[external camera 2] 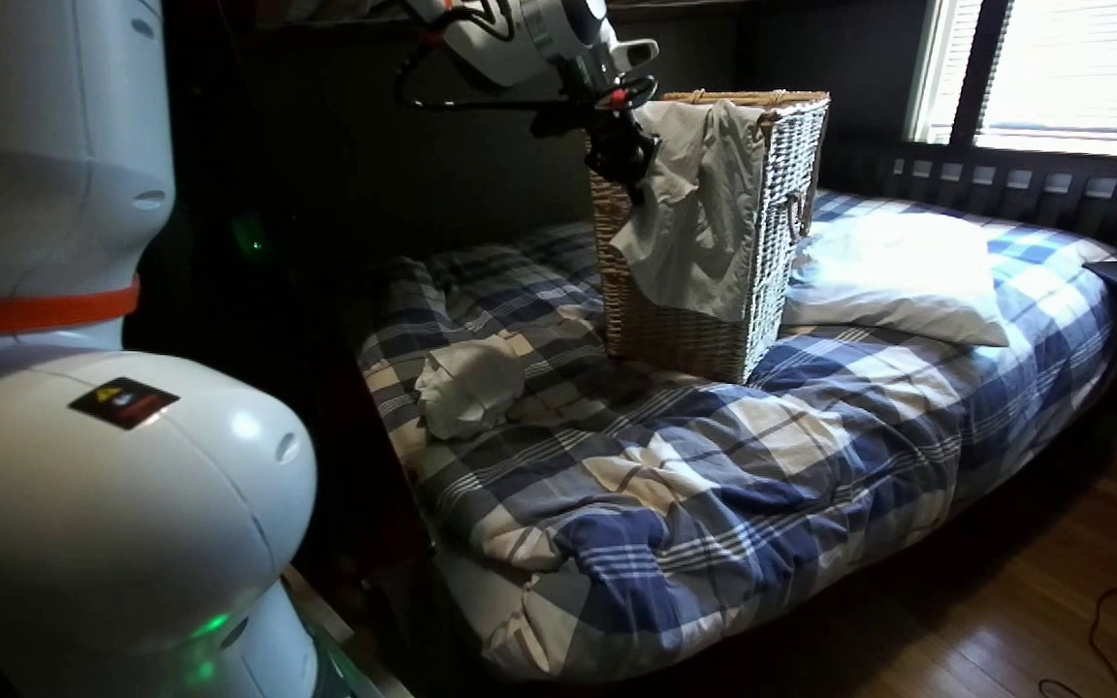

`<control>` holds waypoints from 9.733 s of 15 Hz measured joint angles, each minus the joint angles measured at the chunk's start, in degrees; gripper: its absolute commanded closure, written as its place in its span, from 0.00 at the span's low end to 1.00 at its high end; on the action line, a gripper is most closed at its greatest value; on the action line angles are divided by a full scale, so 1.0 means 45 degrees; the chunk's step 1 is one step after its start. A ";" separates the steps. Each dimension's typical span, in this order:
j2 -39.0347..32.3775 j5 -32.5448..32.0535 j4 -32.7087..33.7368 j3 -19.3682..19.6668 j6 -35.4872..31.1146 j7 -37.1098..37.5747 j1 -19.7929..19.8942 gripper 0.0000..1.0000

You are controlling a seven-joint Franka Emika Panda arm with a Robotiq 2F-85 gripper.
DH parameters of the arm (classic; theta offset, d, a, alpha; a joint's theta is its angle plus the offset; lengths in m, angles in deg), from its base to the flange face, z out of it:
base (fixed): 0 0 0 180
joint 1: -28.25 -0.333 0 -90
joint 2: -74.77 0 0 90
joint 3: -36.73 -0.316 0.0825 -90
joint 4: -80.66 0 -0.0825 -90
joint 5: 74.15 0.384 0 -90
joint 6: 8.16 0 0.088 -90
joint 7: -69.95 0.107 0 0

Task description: Put the white pillowcase in the basket

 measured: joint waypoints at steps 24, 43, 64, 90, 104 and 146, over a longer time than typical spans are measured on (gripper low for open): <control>0.1329 -0.2072 0.1181 -0.0939 0.1088 0.0728 0.0934 1.00; -0.4600 -0.5814 1.1467 0.1610 -0.4457 0.5520 0.0064 1.00; -0.8194 -0.5740 1.4344 0.4216 -0.4990 0.5674 -0.0509 0.00; -0.6768 -0.0226 1.4037 -0.0942 0.4582 -0.3908 0.0339 0.00; -0.6593 0.0092 1.3770 -0.1195 0.8396 -0.4608 0.0810 0.00; -0.5663 -0.2233 1.0877 -0.0685 -0.3466 -0.4711 0.1803 0.53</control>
